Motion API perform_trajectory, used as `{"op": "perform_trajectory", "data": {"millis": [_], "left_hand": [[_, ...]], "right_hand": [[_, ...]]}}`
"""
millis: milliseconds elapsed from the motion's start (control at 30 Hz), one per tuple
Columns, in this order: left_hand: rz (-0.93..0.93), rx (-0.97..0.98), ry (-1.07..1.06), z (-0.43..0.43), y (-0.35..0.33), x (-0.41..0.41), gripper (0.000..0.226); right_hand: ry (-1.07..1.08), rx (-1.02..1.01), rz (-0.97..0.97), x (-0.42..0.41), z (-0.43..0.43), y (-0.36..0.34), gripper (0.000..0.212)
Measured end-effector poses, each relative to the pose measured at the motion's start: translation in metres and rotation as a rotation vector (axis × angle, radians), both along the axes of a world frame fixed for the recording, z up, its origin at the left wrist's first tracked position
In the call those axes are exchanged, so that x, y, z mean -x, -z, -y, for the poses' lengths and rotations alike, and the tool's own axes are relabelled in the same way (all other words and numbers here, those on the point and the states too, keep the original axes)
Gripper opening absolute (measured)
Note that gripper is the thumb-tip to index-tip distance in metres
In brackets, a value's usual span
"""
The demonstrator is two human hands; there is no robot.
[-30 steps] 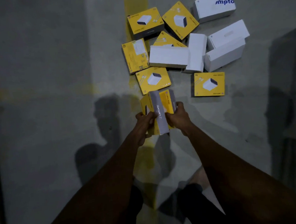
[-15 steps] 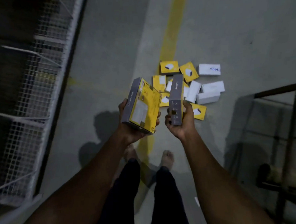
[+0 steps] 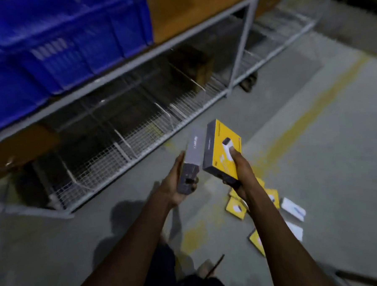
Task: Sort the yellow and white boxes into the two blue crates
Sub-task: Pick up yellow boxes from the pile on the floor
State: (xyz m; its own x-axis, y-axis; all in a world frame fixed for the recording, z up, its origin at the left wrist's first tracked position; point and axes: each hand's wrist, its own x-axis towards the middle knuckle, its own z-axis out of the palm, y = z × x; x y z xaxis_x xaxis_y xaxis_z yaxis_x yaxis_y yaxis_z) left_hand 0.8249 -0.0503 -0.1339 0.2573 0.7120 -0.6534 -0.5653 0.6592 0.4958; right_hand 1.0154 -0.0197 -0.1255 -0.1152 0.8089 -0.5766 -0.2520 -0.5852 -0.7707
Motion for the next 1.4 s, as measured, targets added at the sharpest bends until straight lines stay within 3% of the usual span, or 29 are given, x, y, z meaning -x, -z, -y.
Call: {"op": "perform_trajectory", "data": {"millis": [100, 200, 300, 400, 533, 633, 733, 800, 867, 1033, 1233, 1300, 1400], "left_hand": [[-0.001, -0.121, -0.043, 0.016, -0.032, 0.044, 0.049], [-0.081, -0.211, -0.261, 0.025, -0.061, 0.097, 0.047], [-0.218, -0.140, -0.452, 0.028, -0.069, 0.167, 0.065], [-0.363, -0.098, -0.586, 0.024, -0.063, 0.249, 0.078], [-0.436, -0.214, -0.708, 0.033, -0.128, 0.326, 0.052], [-0.442, -0.241, -0.744, 0.033, -0.149, 0.400, 0.030], [-0.521, -0.295, -0.764, 0.031, -0.174, 0.477, 0.014], [-0.578, -0.328, -0.829, 0.025, -0.194, 0.525, 0.018], [-0.580, -0.380, -0.900, 0.018, -0.217, 0.562, 0.027], [-0.555, -0.439, -0.850, -0.016, -0.255, 0.628, 0.028], [-0.572, -0.423, -0.865, -0.069, -0.254, 0.663, 0.014], [-0.728, -0.378, -0.805, -0.083, -0.243, 0.671, 0.012], [-1.070, -0.212, -0.534, -0.096, -0.228, 0.676, 0.022]], "right_hand": [[-0.140, -0.043, 0.048, 0.048, -0.006, -0.032, 0.040], [-0.239, -0.085, 0.085, 0.102, -0.013, -0.058, 0.032], [-0.334, -0.123, 0.072, 0.159, -0.019, -0.078, 0.039], [-0.409, -0.181, 0.049, 0.221, -0.025, -0.099, 0.030], [-0.449, -0.223, -0.021, 0.311, -0.040, -0.126, 0.039], [-0.435, -0.254, -0.017, 0.387, -0.051, -0.147, 0.031], [-0.417, -0.398, 0.028, 0.467, -0.064, -0.170, 0.040], [-0.404, -0.509, 0.084, 0.515, -0.075, -0.186, 0.049], [-0.378, -0.552, 0.114, 0.557, -0.088, -0.198, 0.043], [-0.413, -0.583, 0.188, 0.633, -0.122, -0.222, 0.028], [-0.520, -0.630, 0.235, 0.694, -0.161, -0.235, 0.012], [-0.601, -0.672, 0.357, 0.705, -0.176, -0.235, 0.022], [-0.681, -0.774, 0.694, 0.702, -0.197, -0.233, 0.029]]}}
